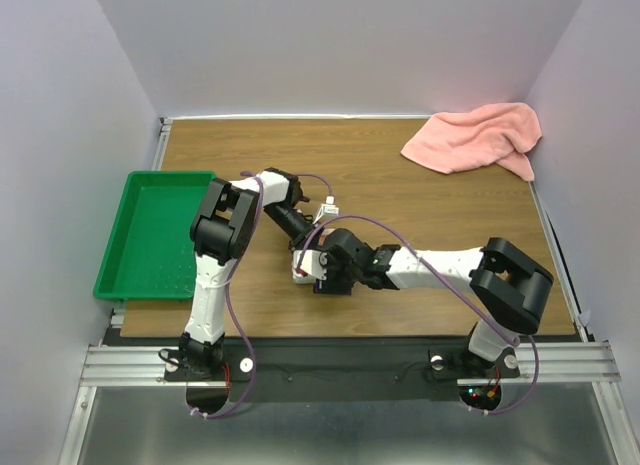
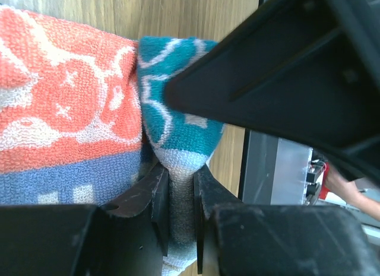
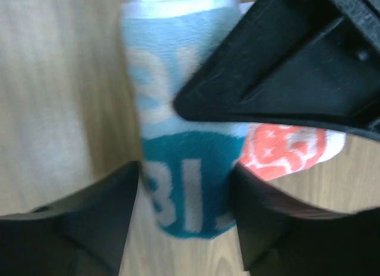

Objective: Roll the towels
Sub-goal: Roll the towel

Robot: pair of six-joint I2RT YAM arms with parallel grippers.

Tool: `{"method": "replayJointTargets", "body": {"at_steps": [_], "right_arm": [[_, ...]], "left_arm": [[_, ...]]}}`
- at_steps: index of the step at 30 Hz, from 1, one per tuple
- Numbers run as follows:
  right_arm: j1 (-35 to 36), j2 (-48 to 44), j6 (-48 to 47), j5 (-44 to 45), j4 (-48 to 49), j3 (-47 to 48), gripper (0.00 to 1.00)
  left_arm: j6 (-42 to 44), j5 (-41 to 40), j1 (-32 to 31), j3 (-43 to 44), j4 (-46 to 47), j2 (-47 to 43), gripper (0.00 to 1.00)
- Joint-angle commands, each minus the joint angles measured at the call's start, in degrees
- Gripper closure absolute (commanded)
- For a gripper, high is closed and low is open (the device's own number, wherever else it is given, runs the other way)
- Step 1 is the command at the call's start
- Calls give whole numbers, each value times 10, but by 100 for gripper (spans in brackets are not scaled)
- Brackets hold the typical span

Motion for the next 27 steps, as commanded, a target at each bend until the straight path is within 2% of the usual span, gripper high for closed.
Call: {"method": "replayJointTargets", "body": {"at_steps": [1,2,3,4,7,15,20,23,26,27], "right_arm": [[5,24,-18,25,86,-21,41],[5,27,-19,27,86,-28,52],[5,28,-19,26,103,-38,60],[5,28,-16,21,103,-41,75],[5,17,4,1,100,-58,99],[-5,24,59,-97,-4,-40,99],[-30,34,110,-145,-59,-8,99],[-49,42,147,-186,-101,12,99],[-74,60,185,-250,-136,46,99],[-80,69,195,-267,-144,56,99]], "left_arm": [[56,-152,4,-12,78,30,89],[57,-152,5,-12,78,24,88],[57,-151,6,-12,80,20,85],[57,-152,7,-10,80,12,80],[55,-158,13,1,76,-5,69],[102,-173,49,35,10,-96,50],[109,-177,101,47,18,-153,48],[95,-160,147,32,69,-183,48],[69,-135,178,-32,156,-252,47],[56,-136,180,-84,188,-301,47]]}}
